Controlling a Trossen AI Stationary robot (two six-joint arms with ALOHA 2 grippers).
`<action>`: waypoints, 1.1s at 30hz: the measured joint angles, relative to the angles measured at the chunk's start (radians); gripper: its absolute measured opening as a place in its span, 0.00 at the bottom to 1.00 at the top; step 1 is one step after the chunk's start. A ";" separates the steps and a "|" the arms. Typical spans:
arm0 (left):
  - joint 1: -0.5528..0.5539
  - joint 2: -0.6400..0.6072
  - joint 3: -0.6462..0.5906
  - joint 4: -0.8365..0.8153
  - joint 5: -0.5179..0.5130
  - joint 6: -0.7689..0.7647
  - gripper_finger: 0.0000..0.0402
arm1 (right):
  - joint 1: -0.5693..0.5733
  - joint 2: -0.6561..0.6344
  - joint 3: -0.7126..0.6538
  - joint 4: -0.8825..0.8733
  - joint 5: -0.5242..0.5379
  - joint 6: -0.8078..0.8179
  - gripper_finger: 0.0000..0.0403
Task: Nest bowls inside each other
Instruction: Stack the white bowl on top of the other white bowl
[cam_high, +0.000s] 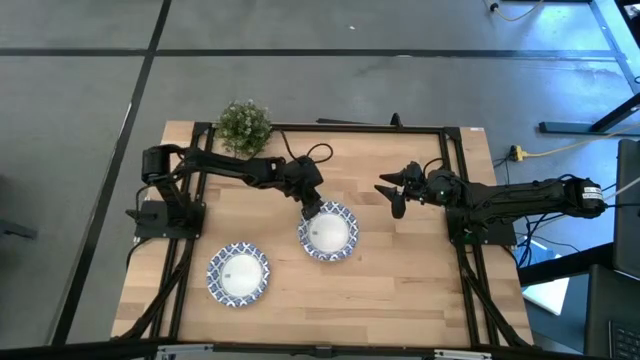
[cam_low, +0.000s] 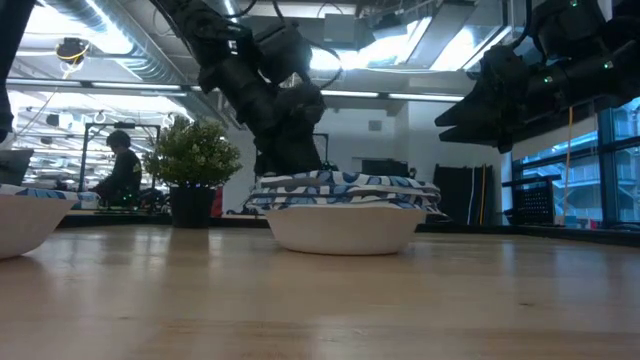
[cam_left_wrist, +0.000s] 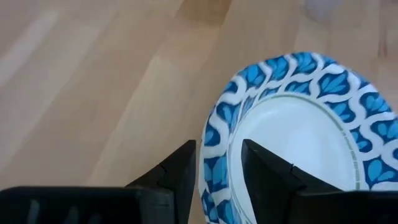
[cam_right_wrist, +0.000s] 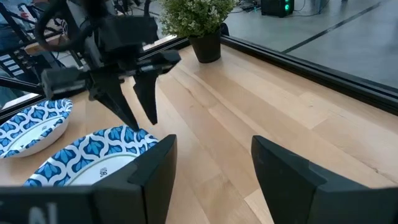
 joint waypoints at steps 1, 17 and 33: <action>0.000 -0.011 0.000 -0.006 0.000 0.012 0.31 | 0.000 0.000 0.000 0.000 0.000 -0.001 0.52; 0.029 -0.433 -0.040 -0.286 -0.083 0.116 0.31 | 0.000 0.000 0.000 0.004 0.000 -0.002 0.52; -0.141 -0.870 -0.371 -0.535 -0.053 -0.151 0.31 | 0.000 0.000 0.000 0.019 0.000 0.001 0.52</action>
